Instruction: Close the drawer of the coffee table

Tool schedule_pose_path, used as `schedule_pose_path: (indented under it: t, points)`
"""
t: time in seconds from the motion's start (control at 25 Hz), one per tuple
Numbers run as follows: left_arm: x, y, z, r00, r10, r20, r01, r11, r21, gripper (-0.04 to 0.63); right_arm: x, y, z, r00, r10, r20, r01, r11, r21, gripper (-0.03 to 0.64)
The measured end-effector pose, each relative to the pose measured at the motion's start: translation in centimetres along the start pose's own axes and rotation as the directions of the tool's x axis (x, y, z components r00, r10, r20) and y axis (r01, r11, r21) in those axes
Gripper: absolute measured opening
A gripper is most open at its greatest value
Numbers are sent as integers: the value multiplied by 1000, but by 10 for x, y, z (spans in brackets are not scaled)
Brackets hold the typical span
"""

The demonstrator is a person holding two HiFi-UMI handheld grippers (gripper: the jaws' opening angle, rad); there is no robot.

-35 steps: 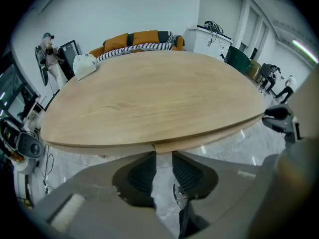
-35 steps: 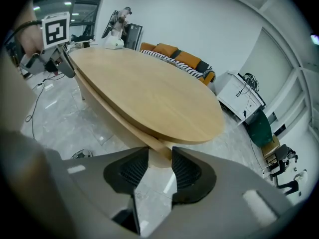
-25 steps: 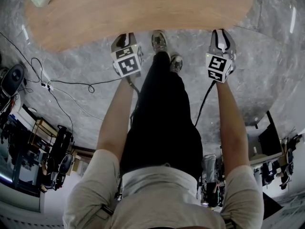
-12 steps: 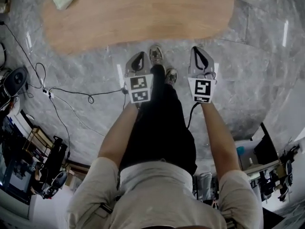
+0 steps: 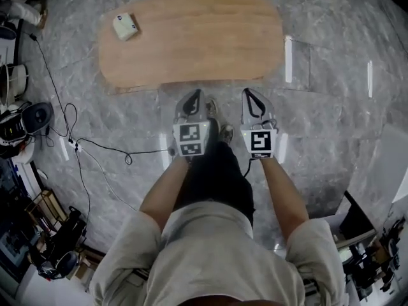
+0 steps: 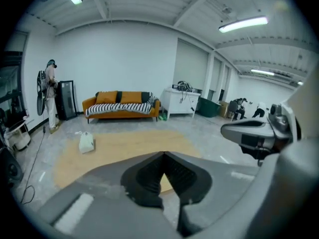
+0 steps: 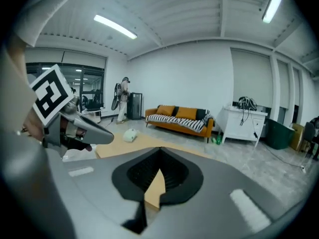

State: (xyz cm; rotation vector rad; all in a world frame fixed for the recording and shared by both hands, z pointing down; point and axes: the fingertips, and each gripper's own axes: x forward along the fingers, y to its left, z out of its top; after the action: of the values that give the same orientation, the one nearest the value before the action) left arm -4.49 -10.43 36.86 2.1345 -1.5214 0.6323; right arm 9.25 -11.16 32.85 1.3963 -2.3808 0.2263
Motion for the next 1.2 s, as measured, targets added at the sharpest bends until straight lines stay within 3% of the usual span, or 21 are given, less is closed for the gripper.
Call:
schedule_pose_path:
  t: [0.24, 0.4, 0.52, 0.68, 0.88, 1.0, 1.2]
  points:
    - [-65, -34, 69, 980, -92, 174, 77, 993, 91, 21, -42, 7, 92, 976, -81, 203, 94, 994, -56, 6]
    - [-86, -41, 65, 963, -94, 252, 81, 995, 64, 21, -57, 28, 101, 961, -113, 253, 114, 993, 9, 6]
    - [-76, -25, 51, 946, -88, 310, 64, 994, 87, 21, -39, 47, 82, 953, -120, 278, 99, 991, 88, 5]
    - [-101, -32, 50, 919, -71, 388, 17, 990, 140, 21, -68, 63, 83, 934, -132, 332, 118, 991, 62, 5]
    - [-203, -79, 145, 883, -48, 467, 29, 998, 49, 21, -176, 47, 187, 919, -180, 350, 198, 980, -15, 6]
    - [-227, -82, 206, 866, -75, 495, 30, 995, 98, 21, -181, 37, 244, 916, -184, 356, 201, 980, -12, 6]
    - [-234, -88, 234, 855, -85, 512, 29, 993, 116, 21, -179, 29, 265, 916, -175, 362, 195, 981, -21, 5]
